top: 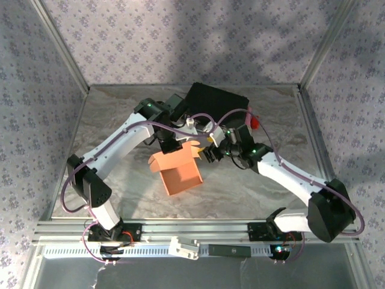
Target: Fold the paper box
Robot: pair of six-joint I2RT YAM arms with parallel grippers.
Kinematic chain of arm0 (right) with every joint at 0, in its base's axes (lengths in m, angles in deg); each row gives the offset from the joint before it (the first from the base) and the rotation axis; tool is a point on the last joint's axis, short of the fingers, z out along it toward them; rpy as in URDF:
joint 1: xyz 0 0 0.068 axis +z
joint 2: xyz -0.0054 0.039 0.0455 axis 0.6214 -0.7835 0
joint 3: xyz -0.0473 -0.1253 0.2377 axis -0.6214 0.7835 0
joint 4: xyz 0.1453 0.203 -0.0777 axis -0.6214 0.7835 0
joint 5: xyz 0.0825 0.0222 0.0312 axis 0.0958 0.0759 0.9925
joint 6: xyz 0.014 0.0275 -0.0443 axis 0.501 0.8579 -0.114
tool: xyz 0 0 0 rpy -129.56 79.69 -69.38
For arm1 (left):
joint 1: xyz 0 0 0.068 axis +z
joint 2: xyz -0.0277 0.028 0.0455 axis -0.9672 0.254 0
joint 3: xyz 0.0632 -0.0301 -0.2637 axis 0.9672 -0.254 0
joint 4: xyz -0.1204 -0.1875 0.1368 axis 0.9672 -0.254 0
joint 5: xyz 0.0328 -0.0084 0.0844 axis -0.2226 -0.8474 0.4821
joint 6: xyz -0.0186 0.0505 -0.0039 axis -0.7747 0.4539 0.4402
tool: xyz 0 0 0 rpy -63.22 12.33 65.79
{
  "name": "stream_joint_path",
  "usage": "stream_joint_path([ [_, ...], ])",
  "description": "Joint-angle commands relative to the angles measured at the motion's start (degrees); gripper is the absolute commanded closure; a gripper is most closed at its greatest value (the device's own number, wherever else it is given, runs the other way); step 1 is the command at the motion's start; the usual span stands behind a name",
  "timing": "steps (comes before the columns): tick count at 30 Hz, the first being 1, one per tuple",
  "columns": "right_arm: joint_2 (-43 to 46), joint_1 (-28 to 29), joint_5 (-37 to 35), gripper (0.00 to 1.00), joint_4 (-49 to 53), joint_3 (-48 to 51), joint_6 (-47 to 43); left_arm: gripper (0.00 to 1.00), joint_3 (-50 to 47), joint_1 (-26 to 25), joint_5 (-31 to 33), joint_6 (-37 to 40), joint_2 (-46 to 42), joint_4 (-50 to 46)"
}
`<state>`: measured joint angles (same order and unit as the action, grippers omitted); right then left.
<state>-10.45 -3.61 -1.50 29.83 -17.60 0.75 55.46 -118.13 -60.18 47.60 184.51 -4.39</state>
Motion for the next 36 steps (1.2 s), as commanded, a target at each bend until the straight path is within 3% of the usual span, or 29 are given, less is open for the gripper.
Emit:
stream_joint_path([
  [1,-1.9,0.1,4.9,0.30,5.6,-3.8,-3.5,1.00,2.7,-0.4,1.4,5.9,0.0,-2.3],
  [11,-9.8,-1.8,12.8,0.40,15.8,-13.3,-6.9,1.00,4.4,0.0,2.1,11.6,3.0,-1.4],
  [17,-11.9,-1.8,13.0,0.47,18.5,-15.7,-8.5,1.00,4.7,0.0,2.5,11.9,4.2,-0.9],
  [25,-13.2,-0.9,11.5,0.54,17.7,-16.7,-9.1,1.00,4.3,-0.1,2.5,12.1,4.9,0.9],
  [29,-13.3,-0.3,9.3,0.51,15.4,-15.7,-8.6,1.00,3.7,0.0,1.7,11.9,4.8,1.8],
  [36,-9.8,-2.3,13.9,0.48,6.6,-8.3,-5.4,1.00,-0.5,1.8,-2.2,11.2,2.9,5.4],
])
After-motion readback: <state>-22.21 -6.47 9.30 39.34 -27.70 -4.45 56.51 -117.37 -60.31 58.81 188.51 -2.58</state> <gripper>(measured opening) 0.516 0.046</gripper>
